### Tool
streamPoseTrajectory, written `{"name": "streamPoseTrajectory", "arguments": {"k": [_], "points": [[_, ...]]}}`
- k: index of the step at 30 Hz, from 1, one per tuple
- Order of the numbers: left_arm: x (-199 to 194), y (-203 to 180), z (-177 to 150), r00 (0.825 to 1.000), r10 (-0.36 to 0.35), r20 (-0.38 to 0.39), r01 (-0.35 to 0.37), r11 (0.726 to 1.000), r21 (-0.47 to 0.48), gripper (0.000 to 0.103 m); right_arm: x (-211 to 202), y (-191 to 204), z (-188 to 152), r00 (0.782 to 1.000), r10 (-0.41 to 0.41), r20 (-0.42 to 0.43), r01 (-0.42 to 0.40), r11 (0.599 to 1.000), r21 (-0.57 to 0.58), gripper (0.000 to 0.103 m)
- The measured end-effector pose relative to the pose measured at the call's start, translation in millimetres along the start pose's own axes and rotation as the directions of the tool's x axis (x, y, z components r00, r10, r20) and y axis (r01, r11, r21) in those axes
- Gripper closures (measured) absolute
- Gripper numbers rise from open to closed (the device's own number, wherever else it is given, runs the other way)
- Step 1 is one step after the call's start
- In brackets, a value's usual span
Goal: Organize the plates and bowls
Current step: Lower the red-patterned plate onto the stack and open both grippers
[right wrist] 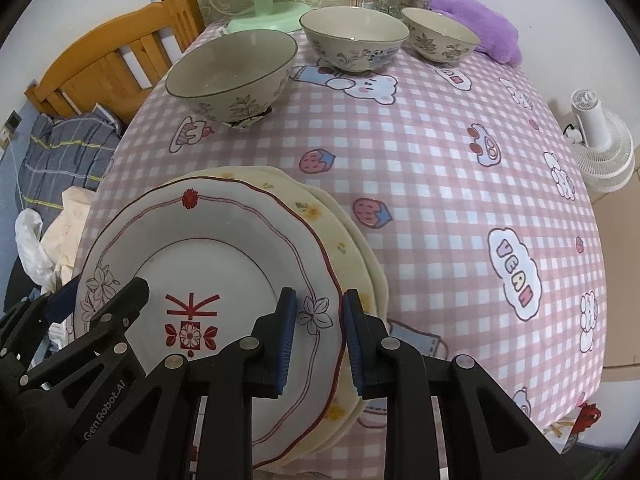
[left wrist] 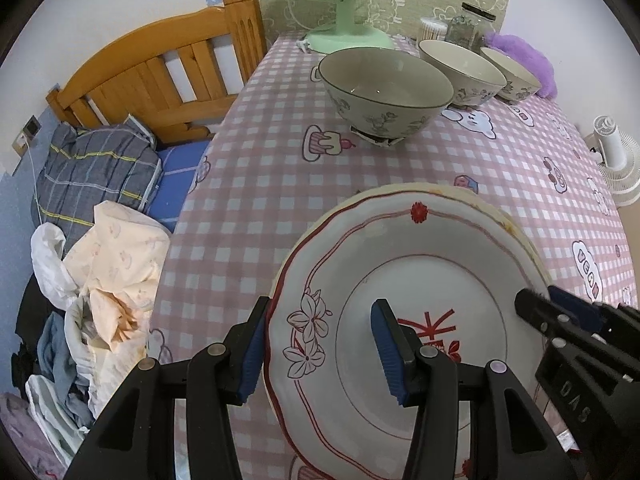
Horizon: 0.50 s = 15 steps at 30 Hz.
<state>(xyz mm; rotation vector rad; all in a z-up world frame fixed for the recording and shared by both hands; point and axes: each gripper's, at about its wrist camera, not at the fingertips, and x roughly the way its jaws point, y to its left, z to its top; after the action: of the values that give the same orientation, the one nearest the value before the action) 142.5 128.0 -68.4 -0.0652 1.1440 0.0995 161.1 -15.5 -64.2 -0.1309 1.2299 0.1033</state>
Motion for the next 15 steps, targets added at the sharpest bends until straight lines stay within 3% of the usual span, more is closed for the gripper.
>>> {"name": "streamPoseTrajectory", "arguments": {"k": [12,15], "points": [[1.9,-4.7,-2.2,1.0,0.002,0.015,-0.002,0.999,0.034,0.043,3.6,2.7,-0.1,0.999,-0.038,0.014,0.038,0.999,0.004,0.076],[1.1,-3.2,-1.6,1.0,-0.023,0.004,0.023,0.999,0.024,0.036,0.2,4.5,0.2,0.999,-0.035,0.016,0.035,0.999,0.008,0.075]]}}
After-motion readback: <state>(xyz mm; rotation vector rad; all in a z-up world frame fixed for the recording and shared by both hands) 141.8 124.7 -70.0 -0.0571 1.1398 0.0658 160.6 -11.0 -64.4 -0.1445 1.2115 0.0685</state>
